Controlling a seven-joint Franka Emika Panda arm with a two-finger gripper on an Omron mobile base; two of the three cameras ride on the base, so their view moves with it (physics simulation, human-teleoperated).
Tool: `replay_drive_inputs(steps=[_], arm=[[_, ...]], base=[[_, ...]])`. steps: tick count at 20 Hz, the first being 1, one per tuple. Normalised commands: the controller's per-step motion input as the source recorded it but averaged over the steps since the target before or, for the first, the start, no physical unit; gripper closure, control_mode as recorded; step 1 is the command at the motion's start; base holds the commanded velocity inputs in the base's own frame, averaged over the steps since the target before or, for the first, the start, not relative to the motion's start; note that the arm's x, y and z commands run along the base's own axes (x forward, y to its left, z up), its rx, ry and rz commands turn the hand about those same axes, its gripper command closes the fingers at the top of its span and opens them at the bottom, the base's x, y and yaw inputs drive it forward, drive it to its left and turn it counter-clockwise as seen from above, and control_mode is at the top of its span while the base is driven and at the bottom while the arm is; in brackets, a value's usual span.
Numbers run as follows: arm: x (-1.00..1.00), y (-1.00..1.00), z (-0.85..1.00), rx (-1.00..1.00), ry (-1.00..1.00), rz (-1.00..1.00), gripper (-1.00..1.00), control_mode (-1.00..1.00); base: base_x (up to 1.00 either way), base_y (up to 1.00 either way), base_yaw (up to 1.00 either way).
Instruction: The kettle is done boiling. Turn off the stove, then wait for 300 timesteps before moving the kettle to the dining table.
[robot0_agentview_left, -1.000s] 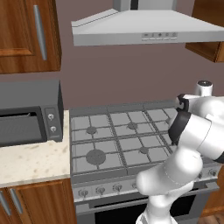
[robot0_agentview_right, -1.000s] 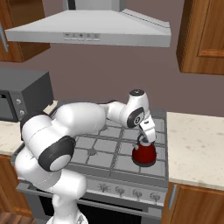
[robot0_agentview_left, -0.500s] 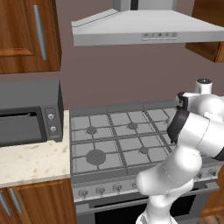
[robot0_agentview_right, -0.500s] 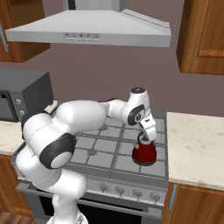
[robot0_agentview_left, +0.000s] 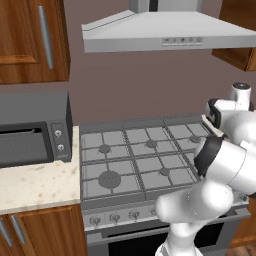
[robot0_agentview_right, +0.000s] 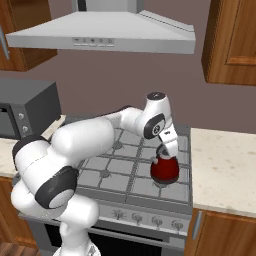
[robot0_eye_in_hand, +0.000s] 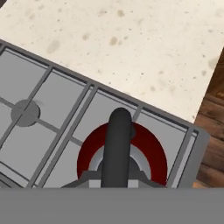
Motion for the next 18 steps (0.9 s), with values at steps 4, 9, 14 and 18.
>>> replay_drive_inputs(steps=[4, 9, 14, 18], arm=[[-0.22, 0.02, 0.42, 0.0, -0.01, -0.05, 1.0, -1.0], [-0.19, 0.02, 0.39, 0.0, -0.01, -0.05, 1.0, -1.0], [-0.11, 0.04, 0.35, 0.0, 0.0, -0.04, 1.0, -1.0], [-0.03, 0.06, 0.34, -0.01, 0.0, -0.03, 1.0, -1.0]], base=[[0.0, 0.0, 0.0], [0.0, 0.0, 0.0], [0.0, 0.0, 0.0], [0.0, 0.0, 0.0]])
